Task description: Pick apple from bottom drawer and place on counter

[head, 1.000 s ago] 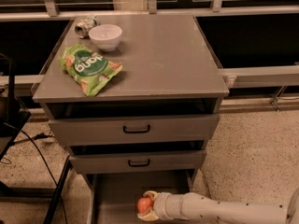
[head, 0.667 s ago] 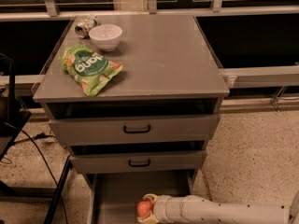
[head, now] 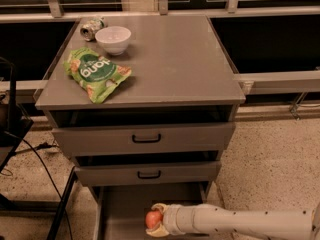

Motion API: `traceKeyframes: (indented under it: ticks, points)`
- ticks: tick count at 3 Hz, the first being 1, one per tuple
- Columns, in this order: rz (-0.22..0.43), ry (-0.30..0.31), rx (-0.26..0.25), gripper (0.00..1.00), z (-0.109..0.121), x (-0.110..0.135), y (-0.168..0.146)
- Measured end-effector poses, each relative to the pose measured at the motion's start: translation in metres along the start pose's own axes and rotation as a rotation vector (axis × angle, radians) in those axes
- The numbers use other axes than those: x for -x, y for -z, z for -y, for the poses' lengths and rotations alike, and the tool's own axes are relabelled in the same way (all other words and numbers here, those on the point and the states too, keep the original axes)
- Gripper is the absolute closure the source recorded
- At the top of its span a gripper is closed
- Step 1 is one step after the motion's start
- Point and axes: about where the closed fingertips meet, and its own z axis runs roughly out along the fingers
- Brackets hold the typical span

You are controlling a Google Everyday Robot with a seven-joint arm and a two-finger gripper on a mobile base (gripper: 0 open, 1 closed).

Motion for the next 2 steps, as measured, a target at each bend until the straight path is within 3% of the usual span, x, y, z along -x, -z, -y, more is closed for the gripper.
traceKeyframes:
  ticks: [1, 2]
  points:
    - [-0.047, 0.043, 0.017, 1.00, 0.000, 0.044, 0.028]
    - [-0.093, 0.095, 0.001, 1.00, 0.007, 0.086, 0.061]
